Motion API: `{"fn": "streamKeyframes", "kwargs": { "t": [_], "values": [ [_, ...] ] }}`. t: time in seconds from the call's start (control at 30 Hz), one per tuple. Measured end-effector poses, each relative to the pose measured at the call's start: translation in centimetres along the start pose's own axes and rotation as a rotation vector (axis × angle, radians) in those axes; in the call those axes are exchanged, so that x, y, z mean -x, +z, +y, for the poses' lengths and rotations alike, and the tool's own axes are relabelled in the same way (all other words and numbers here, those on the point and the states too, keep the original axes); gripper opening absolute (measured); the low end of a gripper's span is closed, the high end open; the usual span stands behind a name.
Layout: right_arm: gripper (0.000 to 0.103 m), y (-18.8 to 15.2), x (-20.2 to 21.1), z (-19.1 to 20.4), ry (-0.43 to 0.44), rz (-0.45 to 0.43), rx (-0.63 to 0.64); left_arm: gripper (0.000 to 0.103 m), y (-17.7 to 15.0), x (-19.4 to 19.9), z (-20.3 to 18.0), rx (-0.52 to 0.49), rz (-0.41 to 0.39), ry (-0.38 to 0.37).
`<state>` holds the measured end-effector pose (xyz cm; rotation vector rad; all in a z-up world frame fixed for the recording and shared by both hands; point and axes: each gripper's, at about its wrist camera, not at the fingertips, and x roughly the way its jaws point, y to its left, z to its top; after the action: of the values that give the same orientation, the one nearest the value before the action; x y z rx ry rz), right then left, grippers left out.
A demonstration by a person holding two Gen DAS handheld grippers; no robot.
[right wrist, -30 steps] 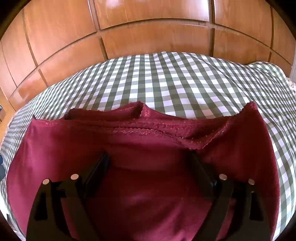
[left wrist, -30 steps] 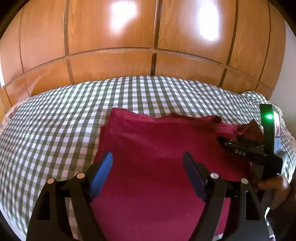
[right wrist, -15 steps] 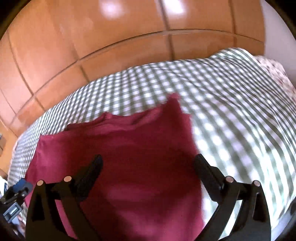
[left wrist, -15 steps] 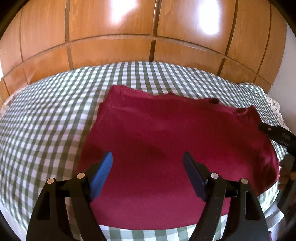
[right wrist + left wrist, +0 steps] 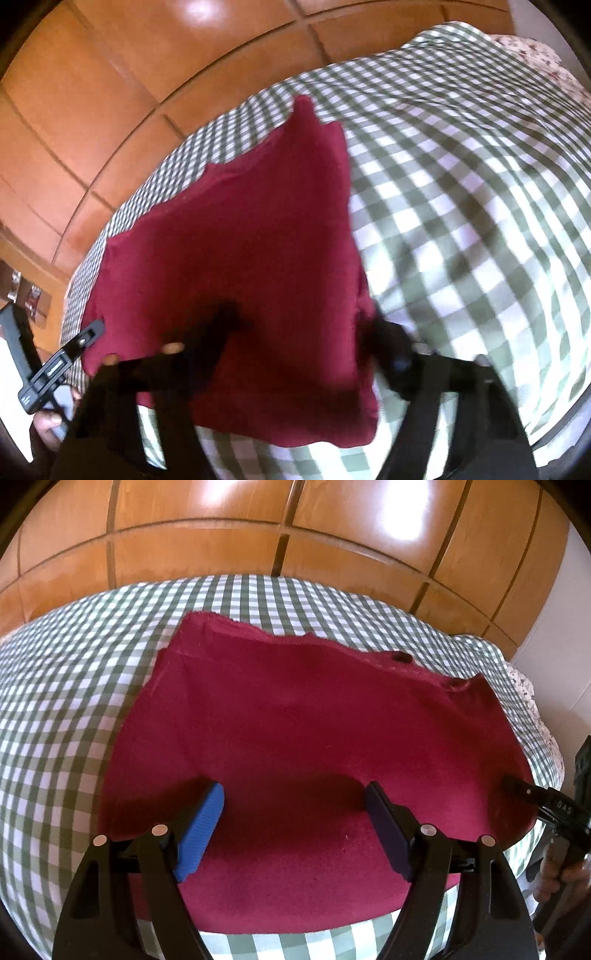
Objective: Fold small clothes
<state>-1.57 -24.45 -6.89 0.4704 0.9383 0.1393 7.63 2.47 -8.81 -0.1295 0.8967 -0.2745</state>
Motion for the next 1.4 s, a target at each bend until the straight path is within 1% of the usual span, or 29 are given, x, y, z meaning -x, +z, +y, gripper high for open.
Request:
{"fn": "streamKeyframes", "kwargs": {
  "t": [0.03,0.07,0.13,0.23,0.27,0.37,0.4,0.47,0.57,0.7,0.8,0.87,0.9,0.93,0.97,1.0,1.03,1.07,1.13,1.2,1.23,1.33,1.4],
  "values": [
    [0.043,0.0,-0.2,0.3,-0.001,0.01,0.004,0.077,0.0,-0.1,0.0,0.002,0.0,-0.004],
    [0.036,0.1,-0.2,0.6,0.002,0.021,-0.002,0.077,0.1,-0.2,0.0,0.002,0.003,-0.005],
    [0.03,0.5,0.3,1.3,0.03,0.019,-0.008,0.077,0.2,-0.2,0.0,0.005,0.007,-0.014],
    [0.027,1.7,2.0,3.6,0.095,-0.006,0.019,0.077,0.7,0.3,0.8,0.042,0.009,-0.072],
    [0.027,2.1,2.5,4.7,0.117,-0.012,0.034,0.077,1.0,0.5,1.4,0.072,0.013,-0.104],
    [0.026,3.6,3.6,8.4,0.191,-0.033,0.091,0.077,1.5,1.3,3.4,0.142,0.01,-0.163],
    [0.026,4.0,3.6,9.5,0.213,-0.036,0.107,0.077,1.7,1.8,4.2,0.159,0.001,-0.172],
    [0.025,4.5,3.5,13.2,0.262,-0.038,0.16,0.077,2.0,2.8,5.8,0.192,-0.017,-0.187],
    [0.025,4.3,1.9,18.1,0.306,-0.007,0.231,0.077,2.5,4.7,8.6,0.254,-0.047,-0.218],
    [0.024,2.8,-2.3,23.5,0.314,0.072,0.32,0.077,2.7,6.6,12.0,0.337,-0.087,-0.252],
    [0.024,0.0,-6.4,26.9,0.276,0.155,0.407,0.077,2.7,7.8,14.0,0.382,-0.11,-0.274],
    [0.025,-1.7,-8.1,28.0,0.238,0.186,0.474,0.077,2.7,8.1,14.5,0.397,-0.106,-0.3],
    [0.027,-2.2,-8.5,28.3,0.227,0.193,0.498,0.077,2.8,8.1,14.5,0.402,-0.104,-0.312],
    [0.033,-2.8,-8.8,28.3,0.226,0.199,0.518,0.077,2.9,8.0,14.6,0.405,-0.102,-0.319],
    [0.039,-3.2,-8.8,28.1,0.258,0.204,0.52,0.077,3.0,7.9,14.6,0.41,-0.095,-0.334],
    [0.042,-3.2,-8.5,27.7,0.296,0.208,0.519,0.077,3.1,7.7,14.5,0.418,-0.084,-0.353],
    [0.05,-3.4,-7.8,27.3,0.352,0.221,0.511,0.077,3.1,7.7,14.5,0.425,-0.079,-0.364],
    [0.062,-3.4,-7.1,26.6,0.412,0.241,0.497,0.081,3.3,7.5,14.4,0.436,-0.071,-0.383],
    [0.066,-3.7,-5.1,24.9,0.477,0.237,0.488,0.082,3.6,7.3,14.1,0.453,-0.063,-0.41],
    [0.067,-4.1,-3.1,23.1,0.498,0.216,0.482,0.082,4.1,7.3,13.9,0.452,-0.064,-0.428],
    [0.067,-4.2,-2.0,22.1,0.498,0.199,0.471,0.082,4.3,7.4,13.7,0.45,-0.064,-0.44],
    [0.067,-4.6,0.1,18.4,0.403,0.143,0.449,0.082,5.1,7.6,12.4,0.424,-0.044,-0.472],
    [0.066,-5.0,0.6,17.0,0.353,0.127,0.437,0.082,5.6,7.5,11.2,0.397,-0.02,-0.484]
  ]
}}
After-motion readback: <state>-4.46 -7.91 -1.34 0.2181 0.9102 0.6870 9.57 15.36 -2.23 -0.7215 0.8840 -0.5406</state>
